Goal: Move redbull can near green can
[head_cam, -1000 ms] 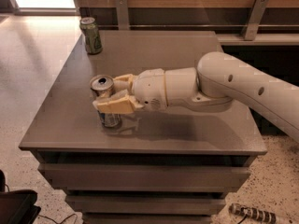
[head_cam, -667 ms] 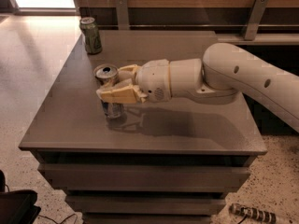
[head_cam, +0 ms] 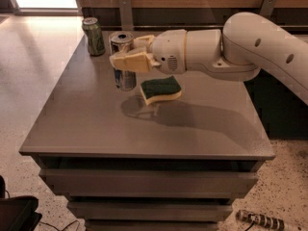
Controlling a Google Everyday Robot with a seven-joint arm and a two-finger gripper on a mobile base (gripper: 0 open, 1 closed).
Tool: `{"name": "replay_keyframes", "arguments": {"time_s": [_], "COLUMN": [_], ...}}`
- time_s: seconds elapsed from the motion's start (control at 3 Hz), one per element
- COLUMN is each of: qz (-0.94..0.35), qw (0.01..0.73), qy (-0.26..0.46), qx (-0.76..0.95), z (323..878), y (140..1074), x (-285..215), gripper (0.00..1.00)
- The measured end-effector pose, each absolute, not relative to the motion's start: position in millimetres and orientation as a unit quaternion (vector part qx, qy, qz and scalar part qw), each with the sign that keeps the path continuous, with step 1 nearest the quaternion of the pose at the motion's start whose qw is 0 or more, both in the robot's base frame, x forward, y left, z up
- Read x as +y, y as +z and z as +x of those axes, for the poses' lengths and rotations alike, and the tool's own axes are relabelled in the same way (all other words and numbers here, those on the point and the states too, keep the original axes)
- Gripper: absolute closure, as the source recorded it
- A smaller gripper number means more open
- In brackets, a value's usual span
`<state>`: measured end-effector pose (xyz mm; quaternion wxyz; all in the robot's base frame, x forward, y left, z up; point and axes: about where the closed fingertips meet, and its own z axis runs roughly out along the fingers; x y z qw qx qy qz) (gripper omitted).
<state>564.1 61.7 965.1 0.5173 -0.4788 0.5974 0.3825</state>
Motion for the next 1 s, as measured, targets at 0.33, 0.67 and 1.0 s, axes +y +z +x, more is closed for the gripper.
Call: {"name": "replay_keyframes", "arguments": {"time_s": [0.33, 0.67, 1.0], "qz": [-0.467, -0.453, -0.44], "qw": [0.536, 0.557, 0.567], "qy": [0.354, 0.321, 0.307], "qx": [0.607, 0.618, 0.625], "z": [604.3, 645.4, 684.5], "y": [986.3, 1004.0, 1011.5], "x": [47.6, 40.4, 42.2], "gripper": [1.0, 1.0, 1.0]}}
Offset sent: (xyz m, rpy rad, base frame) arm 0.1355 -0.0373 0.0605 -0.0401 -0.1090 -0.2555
